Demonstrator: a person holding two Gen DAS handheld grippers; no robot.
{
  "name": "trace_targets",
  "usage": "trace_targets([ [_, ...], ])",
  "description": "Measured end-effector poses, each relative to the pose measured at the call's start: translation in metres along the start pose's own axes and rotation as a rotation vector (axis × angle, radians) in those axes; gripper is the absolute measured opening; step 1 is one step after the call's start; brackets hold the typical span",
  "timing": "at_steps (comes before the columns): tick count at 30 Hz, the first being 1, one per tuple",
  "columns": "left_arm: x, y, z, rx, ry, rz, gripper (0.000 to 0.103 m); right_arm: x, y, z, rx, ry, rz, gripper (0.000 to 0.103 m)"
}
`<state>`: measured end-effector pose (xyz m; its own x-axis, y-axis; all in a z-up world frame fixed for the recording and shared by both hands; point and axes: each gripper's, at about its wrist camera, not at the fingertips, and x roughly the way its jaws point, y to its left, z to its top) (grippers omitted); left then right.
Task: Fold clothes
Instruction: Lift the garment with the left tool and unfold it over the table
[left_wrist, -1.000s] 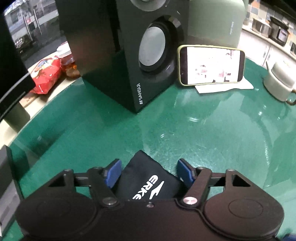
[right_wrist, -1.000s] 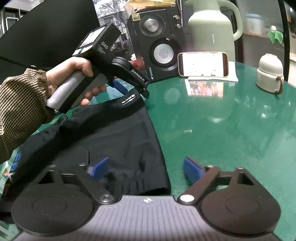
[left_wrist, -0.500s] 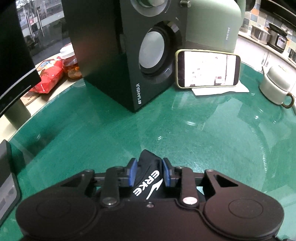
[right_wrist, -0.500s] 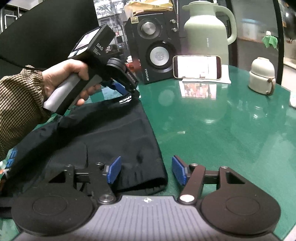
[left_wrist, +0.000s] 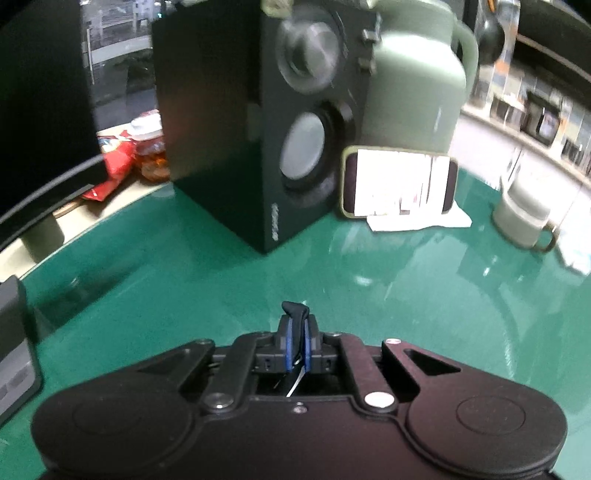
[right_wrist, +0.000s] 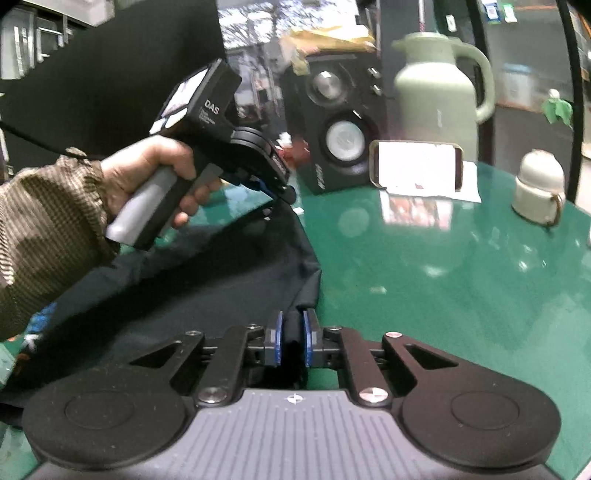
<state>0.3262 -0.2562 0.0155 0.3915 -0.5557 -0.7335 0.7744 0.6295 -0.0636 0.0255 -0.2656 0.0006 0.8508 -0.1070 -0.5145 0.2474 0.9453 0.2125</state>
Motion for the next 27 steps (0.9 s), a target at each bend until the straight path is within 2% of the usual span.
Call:
trace_targets([
  [7,-0.063,0.037,-0.018,-0.097,-0.124,0.007,0.007,-0.017,0.034,0.015,-0.098,-0.052,0.132,0.011],
  [10,-0.087,0.053,-0.026,-0.136,-0.163,0.02,0.007,-0.026,0.057,0.02,-0.158,-0.077,0.201,0.011],
  [14,-0.136,0.086,-0.049,-0.205,-0.238,0.056,0.007,-0.032,0.086,0.023,-0.23,-0.084,0.278,0.011],
  [23,-0.222,0.148,-0.102,-0.299,-0.338,0.136,0.007,-0.039,0.168,0.016,-0.414,-0.065,0.454,0.011],
  [27,-0.244,0.173,-0.134,-0.336,-0.338,0.182,0.007,-0.032,0.197,0.007,-0.461,-0.005,0.522,0.011],
])
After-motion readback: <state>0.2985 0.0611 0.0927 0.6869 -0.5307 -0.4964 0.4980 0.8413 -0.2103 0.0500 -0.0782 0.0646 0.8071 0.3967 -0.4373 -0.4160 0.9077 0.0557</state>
